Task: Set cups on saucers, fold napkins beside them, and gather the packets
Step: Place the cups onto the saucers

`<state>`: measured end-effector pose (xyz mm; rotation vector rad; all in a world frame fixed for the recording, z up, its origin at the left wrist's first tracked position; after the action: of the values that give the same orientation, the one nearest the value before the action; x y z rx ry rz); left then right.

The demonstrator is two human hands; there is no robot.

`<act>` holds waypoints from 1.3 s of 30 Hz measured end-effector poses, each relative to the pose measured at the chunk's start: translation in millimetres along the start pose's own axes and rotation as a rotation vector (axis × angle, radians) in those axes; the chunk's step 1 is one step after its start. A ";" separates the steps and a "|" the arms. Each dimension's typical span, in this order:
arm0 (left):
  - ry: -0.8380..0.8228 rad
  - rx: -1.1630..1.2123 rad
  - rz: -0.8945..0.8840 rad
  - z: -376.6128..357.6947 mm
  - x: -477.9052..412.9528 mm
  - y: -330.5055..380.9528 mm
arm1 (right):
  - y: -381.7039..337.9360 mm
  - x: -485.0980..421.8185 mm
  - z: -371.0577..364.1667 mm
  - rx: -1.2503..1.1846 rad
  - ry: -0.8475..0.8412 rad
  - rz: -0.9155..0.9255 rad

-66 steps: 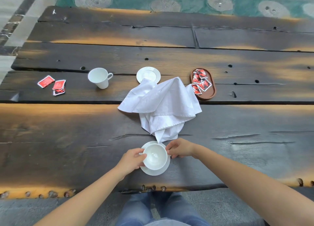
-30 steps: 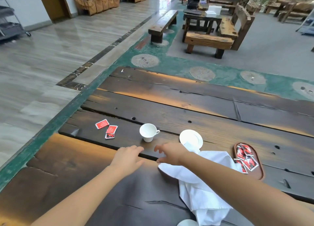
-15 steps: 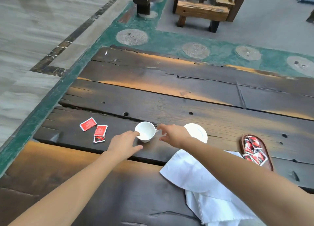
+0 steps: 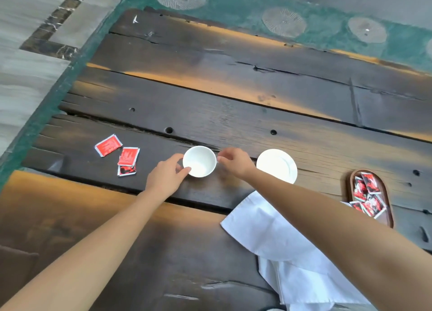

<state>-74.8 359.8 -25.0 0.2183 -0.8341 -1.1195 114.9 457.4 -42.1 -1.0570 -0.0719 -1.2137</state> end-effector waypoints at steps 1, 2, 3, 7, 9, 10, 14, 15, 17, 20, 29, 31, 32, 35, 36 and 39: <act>0.005 0.053 0.013 -1.8 -0.9 -0.7 | 2.0 -1.8 -2.6 -0.034 -0.003 -0.010; 0.008 0.103 0.026 -3.3 -2.0 -0.9 | 4.3 -3.3 -5.3 -0.079 -0.008 -0.023; 0.008 0.144 0.038 -4.4 -3.1 -0.7 | 6.5 -3.7 -8.0 -0.132 -0.015 -0.036; 0.028 0.200 0.055 -5.4 -7.1 2.5 | 12.6 -1.0 -12.1 -0.318 -0.020 -0.059; 0.032 0.201 0.031 -5.5 -8.0 5.9 | 16.0 1.2 -10.3 -0.365 -0.028 -0.072; 0.029 0.203 0.015 -6.3 -8.3 8.5 | 18.3 2.7 -8.8 -0.386 -0.036 -0.085; 0.033 0.203 -0.044 -11.0 -8.6 27.0 | 29.0 12.0 7.2 -0.477 -0.053 -0.129; 0.038 0.212 -0.060 -12.6 -8.6 34.3 | 32.1 15.6 15.0 -0.488 -0.049 -0.131; 0.039 0.240 -0.091 -17.3 -8.8 51.4 | 39.1 25.0 33.6 -0.497 -0.028 -0.134; 0.024 0.273 -0.131 -30.0 -9.4 81.4 | 54.8 42.4 61.7 -0.509 -0.006 -0.133; -0.064 0.206 -0.229 -82.5 -17.2 160.6 | 117.4 87.9 112.2 -0.493 0.103 -0.217; -0.079 0.193 -0.227 -91.4 -21.5 169.6 | 128.0 92.3 115.9 -0.512 0.118 -0.233; -0.085 0.184 -0.226 -95.0 -23.7 173.2 | 132.6 93.6 117.1 -0.516 0.121 -0.240; -0.094 0.147 -0.228 -103.9 -29.9 181.3 | 143.2 94.5 118.8 -0.520 0.119 -0.254; -0.093 0.136 -0.225 -106.4 -31.8 182.4 | 146.0 93.9 119.0 -0.523 0.118 -0.258; -0.089 0.108 -0.214 -111.2 -36.2 183.5 | 152.7 91.4 118.3 -0.540 0.117 -0.267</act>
<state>124.6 446.8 -18.4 0.3560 -0.9683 -1.2922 327.4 467.2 -20.7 -1.4724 0.2249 -1.5838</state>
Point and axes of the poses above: each hand's wrist, its own x-axis away from the middle knuckle, its own z-axis out of the back of the hand, y = z × x, the point moved 4 cm from there along -x, towards the middle knuckle, and after that the axes turned 8 degrees about -y, right-handed, at the moved point
